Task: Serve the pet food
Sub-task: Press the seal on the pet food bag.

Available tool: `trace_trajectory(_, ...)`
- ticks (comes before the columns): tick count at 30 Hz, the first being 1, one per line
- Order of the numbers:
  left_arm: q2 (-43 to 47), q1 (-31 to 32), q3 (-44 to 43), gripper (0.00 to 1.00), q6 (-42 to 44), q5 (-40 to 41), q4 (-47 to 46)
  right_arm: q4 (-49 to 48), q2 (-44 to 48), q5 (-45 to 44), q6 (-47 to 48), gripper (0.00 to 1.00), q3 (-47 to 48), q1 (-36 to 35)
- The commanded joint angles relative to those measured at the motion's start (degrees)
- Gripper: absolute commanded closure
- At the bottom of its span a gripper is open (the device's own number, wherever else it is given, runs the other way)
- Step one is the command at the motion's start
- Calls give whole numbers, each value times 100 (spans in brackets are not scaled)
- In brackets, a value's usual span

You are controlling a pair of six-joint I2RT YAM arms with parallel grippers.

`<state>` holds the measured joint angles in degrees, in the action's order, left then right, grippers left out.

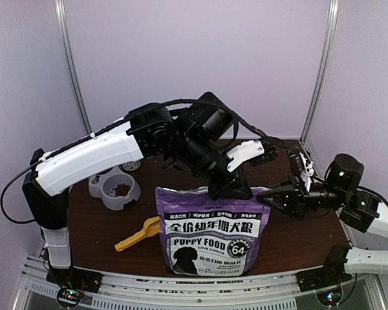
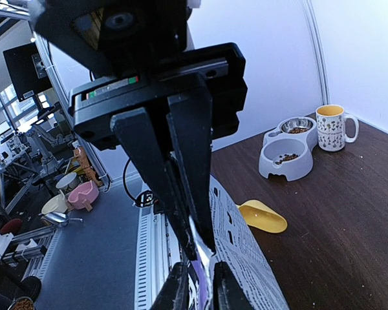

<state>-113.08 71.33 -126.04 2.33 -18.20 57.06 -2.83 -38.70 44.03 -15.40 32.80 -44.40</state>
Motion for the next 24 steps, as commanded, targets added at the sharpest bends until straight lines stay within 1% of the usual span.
trace_trajectory(1, -28, 39, -158, 100, 75, -114, -125, -464, -151, 166, -145, 88, 44, 11)
trace_trajectory(5, -28, 39, -158, 100, 74, -96, -125, -508, -256, 180, -140, 87, 58, 11)
trace_trajectory(6, -25, 39, -165, 100, 70, -96, -127, -512, -267, 184, -139, 89, 68, 11)
trace_trajectory(9, -13, 34, -150, 100, 75, -84, -124, -568, -271, 165, -139, 100, 44, 8)
trace_trajectory(11, 9, 39, -118, 100, 83, -17, -118, -570, -253, 93, -132, 100, 36, 8)
trace_trajectory(16, 164, 38, -22, 100, 222, 487, 129, -477, -64, -192, -76, 100, -9, 15)
trace_trajectory(19, 267, 30, 79, 95, 338, 716, 327, -364, 24, -244, -18, 100, -3, 11)
trace_trajectory(20, 295, 30, 154, 94, 372, 777, 377, -333, 41, -246, -15, 100, 2, 16)
trace_trajectory(24, 398, 15, 320, 96, 443, 1059, 555, -289, 55, -246, -16, 100, 12, 19)
